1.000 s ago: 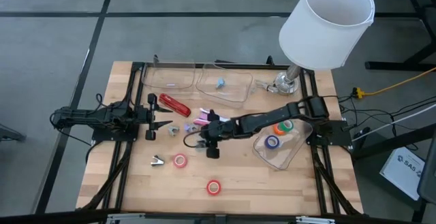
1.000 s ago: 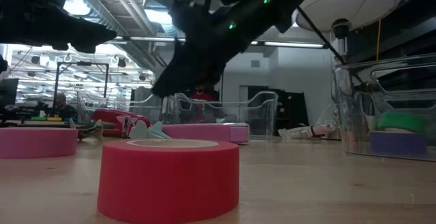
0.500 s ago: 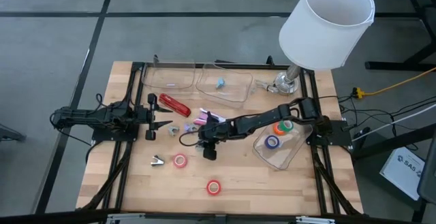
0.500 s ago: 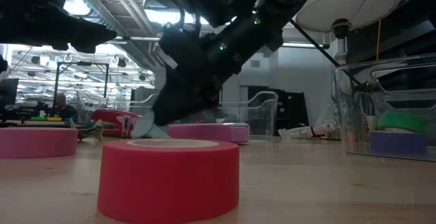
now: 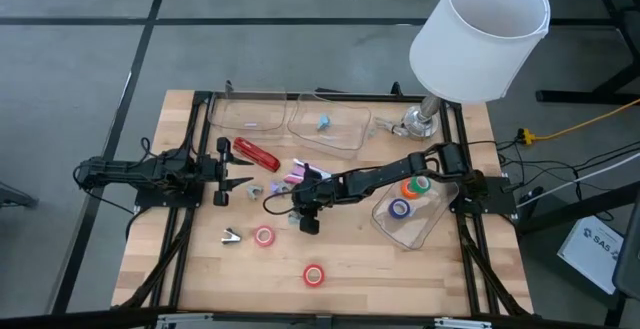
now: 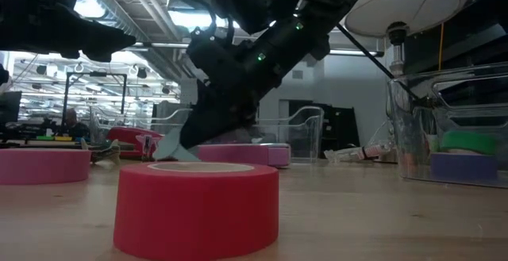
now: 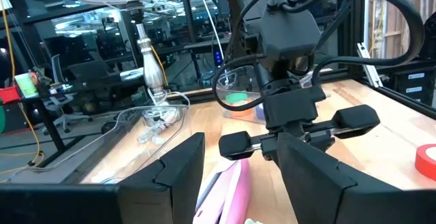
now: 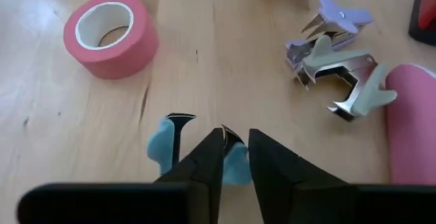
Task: Pick and place Stapler, Stapler remover, tape
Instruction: Put the blue staple remover into the top right transparent bin
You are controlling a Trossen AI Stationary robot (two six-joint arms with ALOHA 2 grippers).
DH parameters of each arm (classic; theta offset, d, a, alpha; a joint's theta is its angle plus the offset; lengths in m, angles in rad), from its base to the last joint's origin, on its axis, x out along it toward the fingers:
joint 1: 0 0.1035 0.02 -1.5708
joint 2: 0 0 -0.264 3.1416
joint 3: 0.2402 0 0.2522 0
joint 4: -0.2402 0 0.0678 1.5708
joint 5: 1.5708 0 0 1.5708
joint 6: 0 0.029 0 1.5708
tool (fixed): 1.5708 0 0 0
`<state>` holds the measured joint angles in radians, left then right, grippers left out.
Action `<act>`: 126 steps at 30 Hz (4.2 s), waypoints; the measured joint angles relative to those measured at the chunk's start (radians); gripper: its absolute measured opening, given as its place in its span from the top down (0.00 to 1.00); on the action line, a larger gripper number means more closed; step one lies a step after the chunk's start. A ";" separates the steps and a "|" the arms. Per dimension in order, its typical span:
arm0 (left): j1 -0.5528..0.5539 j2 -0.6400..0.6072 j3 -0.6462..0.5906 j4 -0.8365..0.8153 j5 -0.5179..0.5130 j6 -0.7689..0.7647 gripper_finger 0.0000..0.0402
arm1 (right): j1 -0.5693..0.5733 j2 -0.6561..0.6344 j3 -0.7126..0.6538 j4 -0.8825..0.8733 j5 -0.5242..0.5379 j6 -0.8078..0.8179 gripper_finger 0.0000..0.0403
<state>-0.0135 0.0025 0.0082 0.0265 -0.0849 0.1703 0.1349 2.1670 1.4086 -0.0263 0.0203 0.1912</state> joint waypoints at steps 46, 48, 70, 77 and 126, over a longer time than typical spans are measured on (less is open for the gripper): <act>0.000 0.000 0.000 0.000 0.000 0.000 0.55 | 0.011 0.016 0.091 -0.208 0.013 0.060 0.66; 0.000 0.000 0.000 0.000 0.000 0.000 0.55 | 0.011 0.025 0.091 -0.202 0.010 0.046 0.72; 0.000 0.000 0.000 0.000 0.000 0.000 0.55 | -0.010 -0.060 0.090 -0.236 -0.031 -0.202 0.99; 0.000 0.000 0.000 0.000 0.000 0.000 0.55 | -0.057 -0.157 0.090 -0.300 -0.032 -0.308 1.00; 0.000 0.000 0.000 0.000 0.000 0.000 0.55 | -0.657 -0.417 -0.311 -0.127 -0.039 -0.340 1.00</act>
<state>-0.0135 0.0025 0.0082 0.0265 -0.0853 0.1703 -0.5224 1.7500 1.0975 -0.1528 -0.0186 -0.1488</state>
